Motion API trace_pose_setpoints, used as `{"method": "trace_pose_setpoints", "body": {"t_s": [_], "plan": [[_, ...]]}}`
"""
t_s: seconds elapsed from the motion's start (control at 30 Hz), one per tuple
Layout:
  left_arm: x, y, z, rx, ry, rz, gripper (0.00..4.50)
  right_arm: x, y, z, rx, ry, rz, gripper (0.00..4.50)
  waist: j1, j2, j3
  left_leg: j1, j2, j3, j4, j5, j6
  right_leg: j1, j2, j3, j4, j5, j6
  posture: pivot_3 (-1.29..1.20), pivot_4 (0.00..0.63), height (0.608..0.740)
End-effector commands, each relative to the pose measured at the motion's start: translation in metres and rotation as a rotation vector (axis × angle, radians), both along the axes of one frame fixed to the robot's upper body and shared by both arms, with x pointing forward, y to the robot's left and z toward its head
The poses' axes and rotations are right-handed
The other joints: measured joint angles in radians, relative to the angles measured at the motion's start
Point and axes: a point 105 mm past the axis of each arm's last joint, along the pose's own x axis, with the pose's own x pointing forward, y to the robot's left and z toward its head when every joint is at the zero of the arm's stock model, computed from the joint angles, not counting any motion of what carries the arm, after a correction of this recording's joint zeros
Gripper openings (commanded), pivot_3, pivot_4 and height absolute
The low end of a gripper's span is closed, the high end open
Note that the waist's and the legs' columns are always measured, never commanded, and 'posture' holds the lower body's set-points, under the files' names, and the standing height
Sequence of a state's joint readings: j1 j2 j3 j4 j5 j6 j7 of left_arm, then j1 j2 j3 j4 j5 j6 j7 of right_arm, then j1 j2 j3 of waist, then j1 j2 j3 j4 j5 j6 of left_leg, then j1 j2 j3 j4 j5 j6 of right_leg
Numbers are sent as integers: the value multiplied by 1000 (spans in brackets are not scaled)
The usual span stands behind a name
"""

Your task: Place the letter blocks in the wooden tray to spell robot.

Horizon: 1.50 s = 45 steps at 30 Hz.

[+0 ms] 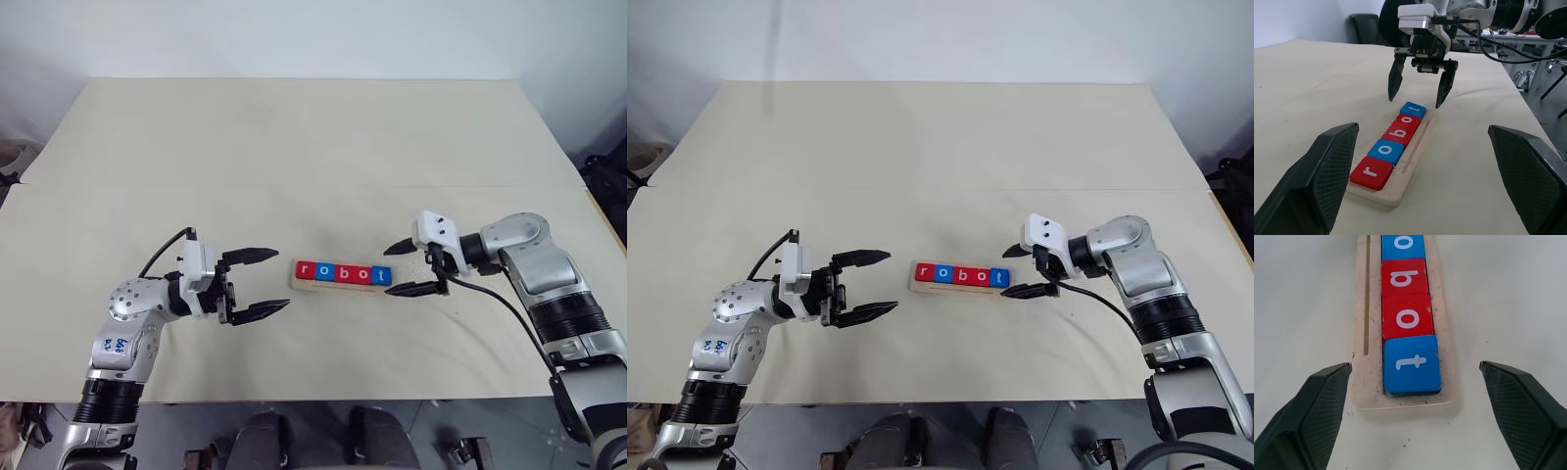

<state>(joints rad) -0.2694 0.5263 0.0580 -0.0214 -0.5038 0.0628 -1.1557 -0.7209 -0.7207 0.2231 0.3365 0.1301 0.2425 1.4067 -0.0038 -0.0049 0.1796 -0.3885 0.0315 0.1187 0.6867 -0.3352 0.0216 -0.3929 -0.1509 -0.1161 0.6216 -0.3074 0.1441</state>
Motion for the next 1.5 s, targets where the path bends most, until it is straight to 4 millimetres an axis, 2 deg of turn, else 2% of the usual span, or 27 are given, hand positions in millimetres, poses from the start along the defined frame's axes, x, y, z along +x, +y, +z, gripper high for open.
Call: {"method": "trace_pose_setpoints", "body": {"t_s": [0.03, 0.1, 0.27, 0.47, 0.5, 0.83, 1.0, 1.1, 1.2, 1.27, 1.4, 1.43, 1.5], "plan": [[-3, 0, 7, -9, -41, -3, 4500, 1, -7, 19, 22, -61, -5, 4250, 0, 0, 0, 0, 0, 0, 0, 0, 0, 0, 0, 0, 0, 0, 0, 0, 150, 740], [-3, 0, 7, -10, -40, -4, 4500, 2, -10, 19, 25, -63, -17, 3834, 0, 0, 0, 0, 0, 0, 0, 0, 0, 0, 0, 0, 0, 0, 0, 0, 150, 740], [-2, -2, 7, -14, -39, -6, 4500, 11, -7, 21, 43, -100, -33, 2117, -1, 0, 0, 0, 0, 0, 0, 0, 0, 0, 0, 0, 0, 0, 0, 0, 150, 740], [-2, -2, 8, -14, -41, -2, 4500, 15, -2, 12, 17, -123, -16, 127, 0, 0, 0, 0, 0, 0, 0, 0, 0, 0, 0, 0, 0, 0, 0, 0, 150, 740], [-2, -2, 8, -14, -42, -1, 4500, 15, -1, 10, 9, -122, -11, 59, 0, 0, 0, 0, 0, 1, 0, 0, 0, 0, 0, 0, 0, 0, 0, 0, 150, 740], [-2, -1, 9, -15, -47, 10, 4500, 11, 6, 6, 12, -110, 35, 59, 0, 0, 0, 0, 0, 0, 0, 0, 0, 0, 0, 0, 0, 0, 0, 0, 150, 740], [-2, -1, 9, -18, -49, 14, 4500, 14, 4, 23, 58, -179, 27, 59, -2, 0, 0, 0, 0, 0, 0, 0, 0, 0, 0, 0, 0, 0, 0, 0, 150, 740], [-2, 1, 9, -14, -47, 19, 4500, 8, -7, 34, 85, -208, 26, 59, 0, 0, 0, 0, 0, 0, 0, 0, 0, 0, 0, 0, 0, 0, 0, 0, 150, 740], [-1, 8, 8, -2, -37, 25, 4500, -7, -22, 41, 166, -153, -21, 624, 7, 0, 0, 0, 0, 0, 0, 0, 0, 0, 0, -1, 0, 0, 0, 0, 150, 740], [3, 14, 5, 23, -31, 44, 4500, -20, -32, 36, 168, -180, -42, 1278, 9, 0, 0, -1, 0, -1, 0, 0, 0, 1, 0, -1, -1, 0, 0, 0, 150, 740], [10, 24, 2, 63, -35, 79, 4500, -41, -46, 40, 312, -305, -54, 2705, 5, 0, 0, 0, 0, 1, 0, 0, 0, 1, 0, -2, -1, 0, 0, 0, 150, 740], [10, 28, 1, 72, -35, 87, 4500, -46, -51, 36, 308, -293, -82, 2889, 4, 0, 0, 0, 0, 2, 0, 0, 0, 1, 0, -2, 0, 0, 0, 0, 150, 740], [10, 33, 0, 81, -34, 95, 4500, -54, -56, 29, 301, -270, -107, 3599, 1, 0, 0, 0, 0, 1, 0, 0, 0, 1, 0, -1, 0, 0, 0, 0, 150, 740]]}}
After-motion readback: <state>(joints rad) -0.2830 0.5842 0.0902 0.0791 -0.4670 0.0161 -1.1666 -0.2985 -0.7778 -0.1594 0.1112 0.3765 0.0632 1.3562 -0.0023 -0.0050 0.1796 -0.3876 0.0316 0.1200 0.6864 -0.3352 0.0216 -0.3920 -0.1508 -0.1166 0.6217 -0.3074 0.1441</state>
